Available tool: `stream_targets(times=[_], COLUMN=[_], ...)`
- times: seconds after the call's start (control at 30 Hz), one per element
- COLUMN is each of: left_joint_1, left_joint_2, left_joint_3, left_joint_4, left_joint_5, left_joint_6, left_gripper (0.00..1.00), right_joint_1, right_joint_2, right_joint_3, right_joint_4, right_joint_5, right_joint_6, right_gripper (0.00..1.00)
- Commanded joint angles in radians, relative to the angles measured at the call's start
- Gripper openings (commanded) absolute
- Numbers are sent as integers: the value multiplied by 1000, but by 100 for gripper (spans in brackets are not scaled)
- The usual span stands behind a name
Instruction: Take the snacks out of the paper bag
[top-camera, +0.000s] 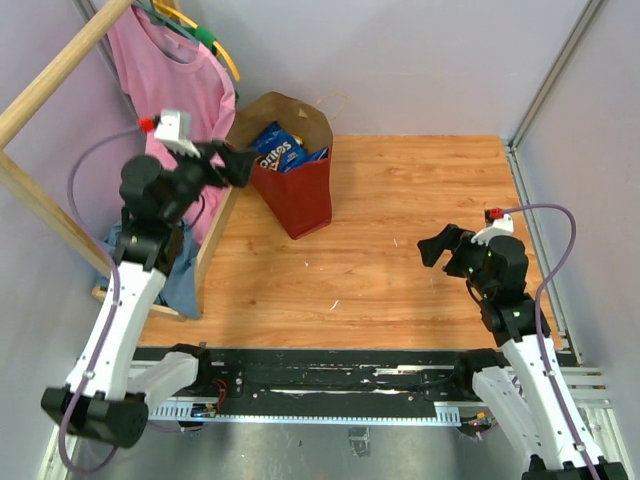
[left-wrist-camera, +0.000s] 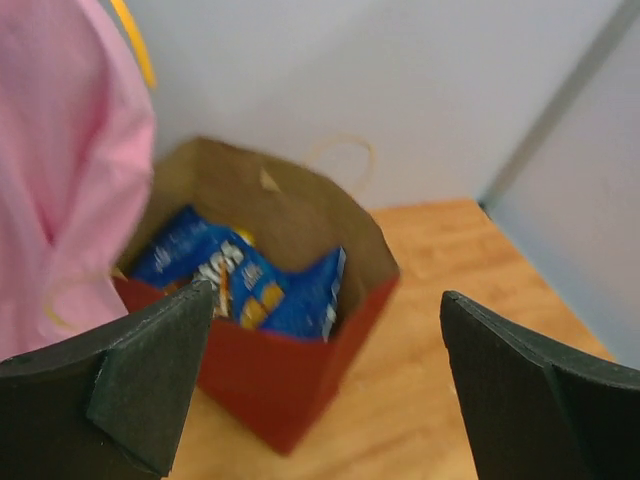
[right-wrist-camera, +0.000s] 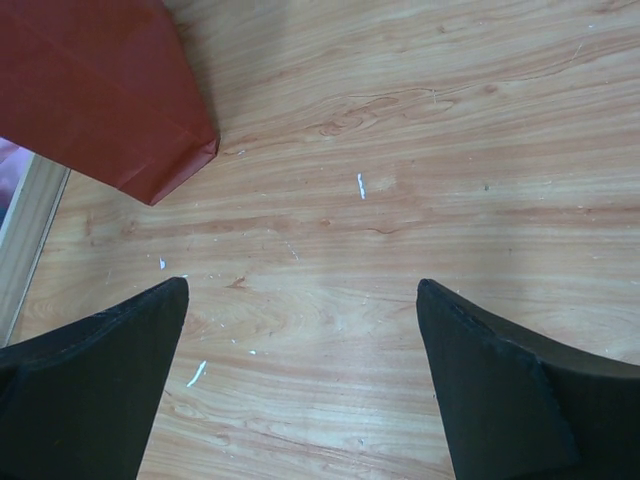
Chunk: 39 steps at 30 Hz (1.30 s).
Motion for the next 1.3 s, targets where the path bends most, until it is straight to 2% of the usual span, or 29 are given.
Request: stream_targets(times=[0.0, 0.07, 0.17, 0.4, 0.6, 0.77, 1.03, 1.17, 1.27], left_joint_1=[-4, -4, -3, -4, -4, -4, -14, -15, -14], left_joint_2=[-197, -287, -326, -220, -157, -130, -143, -164, -170], left_joint_3=[-250, -345, -449, -596, -577, -535, -487, -497, -505], left_joint_4=[-13, 3, -13, 20, 51, 91, 85, 46, 31], left_joint_5=[221, 216, 206, 149, 97, 81, 105, 83, 104], left_joint_6=[-65, -137, -210, -264, -259, -277, -279, -245, -245], left_gripper=[100, 100, 100, 100, 100, 100, 100, 100, 100], right_joint_1=[10, 11, 10, 10, 11, 29, 265, 317, 326], right_joint_2=[-42, -51, -49, -25, -53, -13, 109, 211, 360], right_joint_3=[9, 1, -2, 5, 2, 28, 184, 248, 375], right_joint_4=[-40, -42, -38, -32, -54, -22, -34, 13, -5], right_joint_5=[-2, -1, -10, -39, -18, -23, 203, 207, 204], right_joint_6=[-18, -10, 10, 37, 18, 1, -137, -145, -143], right_gripper=[99, 99, 99, 99, 99, 99, 99, 99, 99])
